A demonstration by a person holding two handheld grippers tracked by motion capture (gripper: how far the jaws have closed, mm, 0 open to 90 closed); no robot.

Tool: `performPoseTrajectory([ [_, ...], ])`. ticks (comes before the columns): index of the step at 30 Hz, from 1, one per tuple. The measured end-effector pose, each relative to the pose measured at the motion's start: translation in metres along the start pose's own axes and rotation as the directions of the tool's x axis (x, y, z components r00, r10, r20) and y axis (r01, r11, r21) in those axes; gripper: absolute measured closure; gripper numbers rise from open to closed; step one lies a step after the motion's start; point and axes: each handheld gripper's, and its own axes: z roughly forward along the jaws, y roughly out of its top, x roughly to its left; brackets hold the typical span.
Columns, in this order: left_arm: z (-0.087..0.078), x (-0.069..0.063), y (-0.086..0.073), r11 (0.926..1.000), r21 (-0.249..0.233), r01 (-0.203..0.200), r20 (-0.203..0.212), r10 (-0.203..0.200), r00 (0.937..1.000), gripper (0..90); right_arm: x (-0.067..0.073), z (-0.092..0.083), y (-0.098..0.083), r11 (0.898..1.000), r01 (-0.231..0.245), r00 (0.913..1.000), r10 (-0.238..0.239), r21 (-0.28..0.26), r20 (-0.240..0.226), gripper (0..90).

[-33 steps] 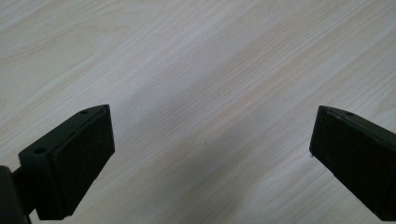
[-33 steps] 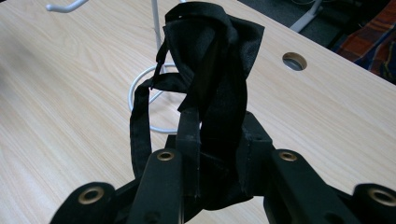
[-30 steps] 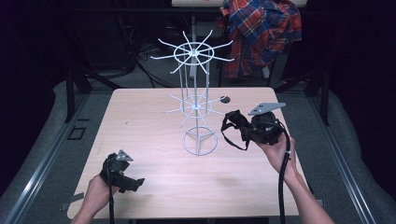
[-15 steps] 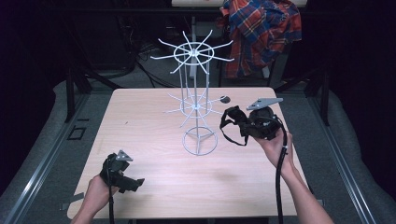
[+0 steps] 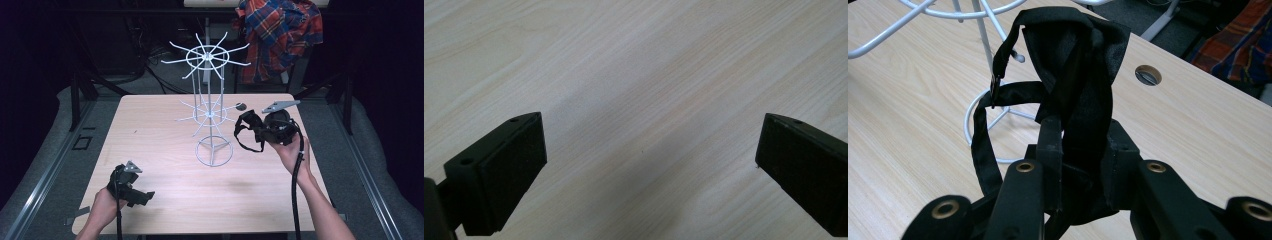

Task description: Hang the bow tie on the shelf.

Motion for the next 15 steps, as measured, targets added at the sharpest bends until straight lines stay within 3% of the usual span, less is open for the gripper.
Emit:
performPoseTrajectory([
  [15, 0.0, 0.0, 0.0, 1.0, -0.001, 0.0, 0.0, 0.0, 1.0, 0.0, 0.002, 0.012, 0.005, 1.0, -0.003, 0.9999, 0.004, 0.011, -0.015, 73.7],
])
